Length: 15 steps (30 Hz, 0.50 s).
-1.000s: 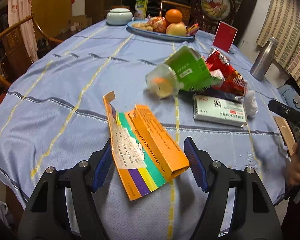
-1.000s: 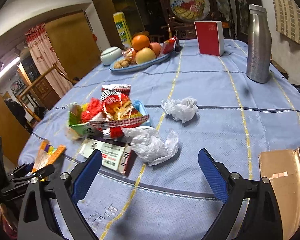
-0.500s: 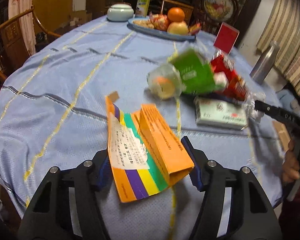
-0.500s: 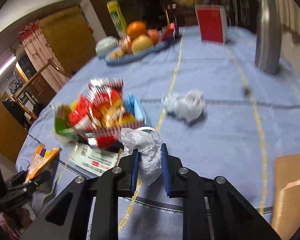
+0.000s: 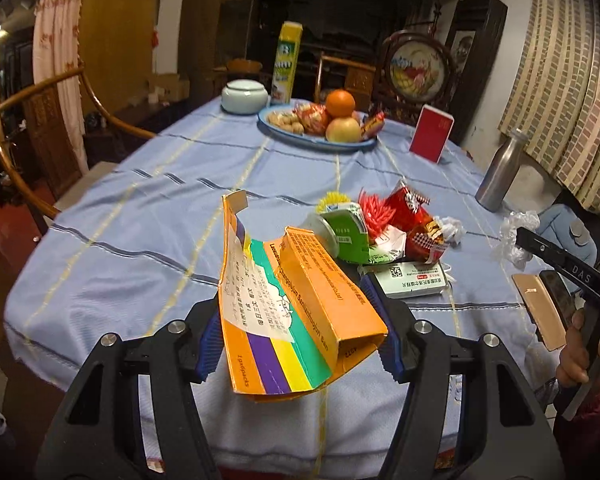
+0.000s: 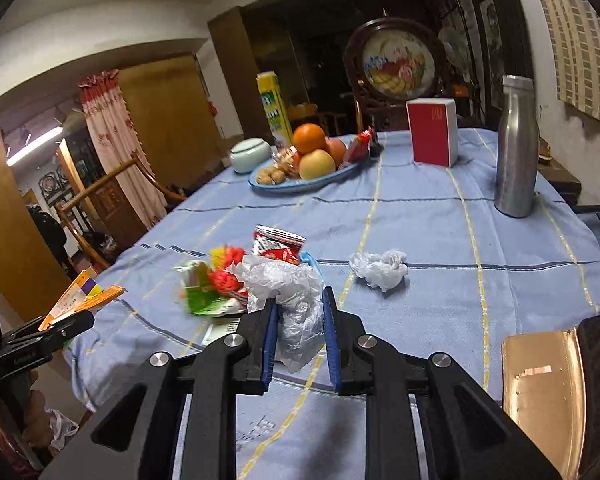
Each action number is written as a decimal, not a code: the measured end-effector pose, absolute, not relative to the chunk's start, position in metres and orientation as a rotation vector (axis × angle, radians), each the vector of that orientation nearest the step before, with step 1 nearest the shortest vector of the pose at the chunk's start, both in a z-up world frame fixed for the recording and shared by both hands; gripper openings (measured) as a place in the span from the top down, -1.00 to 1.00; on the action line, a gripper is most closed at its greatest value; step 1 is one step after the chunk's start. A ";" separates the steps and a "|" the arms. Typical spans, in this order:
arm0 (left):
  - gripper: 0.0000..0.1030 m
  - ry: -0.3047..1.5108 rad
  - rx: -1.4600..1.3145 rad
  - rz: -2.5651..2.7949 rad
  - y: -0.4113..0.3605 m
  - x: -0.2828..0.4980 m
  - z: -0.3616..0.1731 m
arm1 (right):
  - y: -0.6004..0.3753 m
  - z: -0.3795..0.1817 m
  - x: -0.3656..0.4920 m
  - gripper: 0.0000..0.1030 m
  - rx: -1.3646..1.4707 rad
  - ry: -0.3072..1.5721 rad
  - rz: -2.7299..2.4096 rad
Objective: Collect trash
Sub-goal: 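Grasp the crumpled white tissue with the right tool and lift it, then drop the orange box and tissue into the red wastebasket with both tools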
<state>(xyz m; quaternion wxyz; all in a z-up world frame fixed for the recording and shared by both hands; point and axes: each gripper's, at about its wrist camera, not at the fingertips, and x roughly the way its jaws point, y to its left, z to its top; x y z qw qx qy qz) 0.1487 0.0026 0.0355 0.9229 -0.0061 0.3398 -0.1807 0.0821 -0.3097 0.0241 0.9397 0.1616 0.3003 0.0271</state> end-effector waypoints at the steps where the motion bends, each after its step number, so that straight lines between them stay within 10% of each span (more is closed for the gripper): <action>1: -0.19 0.689 -0.016 -0.364 0.006 0.144 0.039 | -0.309 0.027 0.078 0.59 0.330 0.604 0.064; 15: -0.19 0.624 -0.053 -0.238 0.087 0.063 0.050 | -0.230 0.057 0.028 0.59 0.272 0.554 0.262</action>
